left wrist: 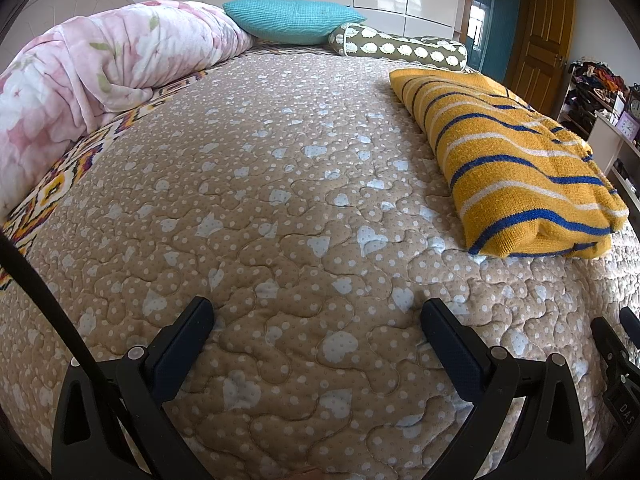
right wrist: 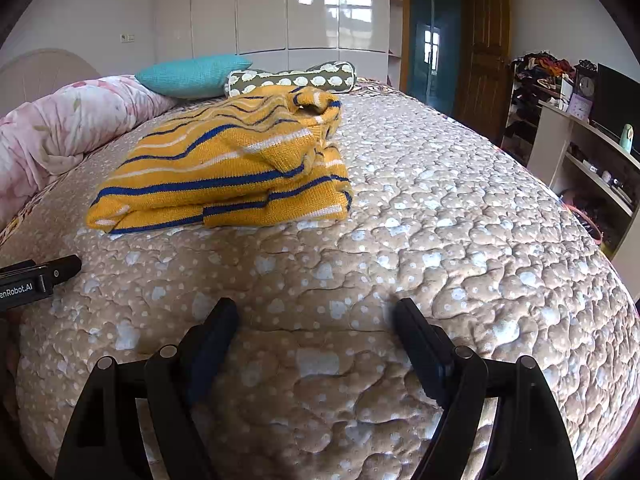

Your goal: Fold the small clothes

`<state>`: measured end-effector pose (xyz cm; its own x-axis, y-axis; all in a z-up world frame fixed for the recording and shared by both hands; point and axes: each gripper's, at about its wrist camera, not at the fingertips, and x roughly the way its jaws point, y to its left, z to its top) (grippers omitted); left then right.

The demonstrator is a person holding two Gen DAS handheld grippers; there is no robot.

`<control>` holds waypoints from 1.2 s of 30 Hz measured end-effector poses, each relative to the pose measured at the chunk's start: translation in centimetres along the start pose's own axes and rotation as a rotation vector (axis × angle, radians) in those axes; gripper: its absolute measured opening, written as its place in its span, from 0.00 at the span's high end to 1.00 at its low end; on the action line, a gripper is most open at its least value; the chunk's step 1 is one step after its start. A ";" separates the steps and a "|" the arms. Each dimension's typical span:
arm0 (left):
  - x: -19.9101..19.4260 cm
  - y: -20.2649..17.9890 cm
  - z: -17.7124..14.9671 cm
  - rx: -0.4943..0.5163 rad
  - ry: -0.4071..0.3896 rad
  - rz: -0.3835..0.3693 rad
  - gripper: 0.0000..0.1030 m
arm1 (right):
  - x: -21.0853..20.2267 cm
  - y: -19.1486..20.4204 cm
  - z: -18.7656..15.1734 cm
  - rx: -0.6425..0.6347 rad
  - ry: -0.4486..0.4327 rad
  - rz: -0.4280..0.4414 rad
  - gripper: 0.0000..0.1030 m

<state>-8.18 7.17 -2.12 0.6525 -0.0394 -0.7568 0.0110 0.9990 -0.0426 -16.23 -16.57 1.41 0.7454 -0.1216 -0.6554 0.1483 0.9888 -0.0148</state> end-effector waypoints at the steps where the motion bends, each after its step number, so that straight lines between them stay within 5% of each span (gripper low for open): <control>1: 0.0 0.0 0.0 0.000 0.000 -0.001 0.00 | 0.0 0.0 0.0 0.000 0.000 0.000 0.18; 11: 0.0 0.0 0.3 0.000 0.020 0.006 0.00 | -0.1 0.1 -0.1 -0.002 0.015 -0.009 0.18; 23: 0.4 -0.1 0.8 -0.002 0.036 0.019 0.00 | 3.0 -0.6 3.9 0.040 0.231 -0.050 0.00; 36: 0.3 -0.2 0.6 0.000 0.028 0.028 0.00 | 3.5 -0.4 4.0 0.024 0.196 -0.065 0.00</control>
<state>-7.53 7.01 -1.95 0.6309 -0.0122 -0.7757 -0.0065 0.9998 -0.0209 -11.08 -17.72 2.18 0.5935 -0.1635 -0.7881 0.2093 0.9768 -0.0451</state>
